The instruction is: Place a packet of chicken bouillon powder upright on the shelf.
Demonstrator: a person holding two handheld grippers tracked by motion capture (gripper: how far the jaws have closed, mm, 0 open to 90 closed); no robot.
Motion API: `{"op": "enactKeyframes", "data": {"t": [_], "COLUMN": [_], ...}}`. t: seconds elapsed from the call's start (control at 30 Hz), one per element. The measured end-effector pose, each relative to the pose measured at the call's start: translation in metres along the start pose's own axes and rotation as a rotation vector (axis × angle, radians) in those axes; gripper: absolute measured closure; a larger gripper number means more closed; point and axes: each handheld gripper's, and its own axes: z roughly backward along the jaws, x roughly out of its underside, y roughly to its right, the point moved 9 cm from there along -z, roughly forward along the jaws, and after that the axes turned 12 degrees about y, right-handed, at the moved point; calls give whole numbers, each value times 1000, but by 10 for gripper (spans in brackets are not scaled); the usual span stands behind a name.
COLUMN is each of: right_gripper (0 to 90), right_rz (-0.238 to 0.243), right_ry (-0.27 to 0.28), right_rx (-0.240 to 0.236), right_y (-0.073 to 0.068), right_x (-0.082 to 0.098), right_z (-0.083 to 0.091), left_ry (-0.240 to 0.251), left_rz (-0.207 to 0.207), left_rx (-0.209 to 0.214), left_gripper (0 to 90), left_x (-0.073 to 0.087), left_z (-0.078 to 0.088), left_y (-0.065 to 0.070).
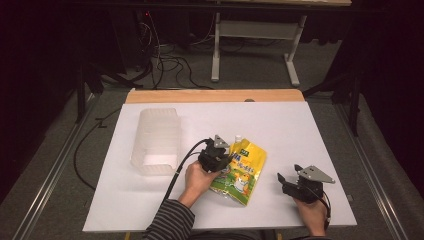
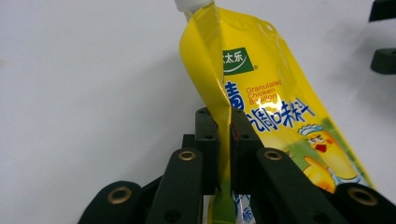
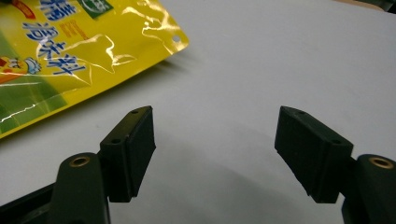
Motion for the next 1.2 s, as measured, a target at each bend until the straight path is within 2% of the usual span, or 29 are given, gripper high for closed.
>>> {"op": "enactKeyframes", "data": {"t": [0.07,0.23,0.33,0.43,0.63,0.87,1.03,1.2], "right_gripper": [291,291,291,291,291,292,292,292], "right_rz": [-1,-2,-4,-3,2,0,5,7], "right_ry": [0,1,1,6,2,-1,-3,-4], "right_rx": [-2,-5,0,0,-4,1,-1,1], "right_y": [0,-1,0,0,0,0,0,0], "right_x": [0,0,0,0,0,0,0,0], "right_z": [0,0,1,0,0,0,0,0], "left_ry": [22,70,100,131,185,208,244,259], "left_rz": [-5,-11,20,25,0,-9,34,37], "left_rx": [-11,1,21,36,14,9,41,39], "left_gripper": [852,854,853,853,854,856,857,857], "left_x": [-5,-16,-21,-28,-39,-46,-52,-56], "left_z": [9,25,33,42,63,79,89,96], "left_y": [0,2,3,3,-1,-5,-6,-9]}}
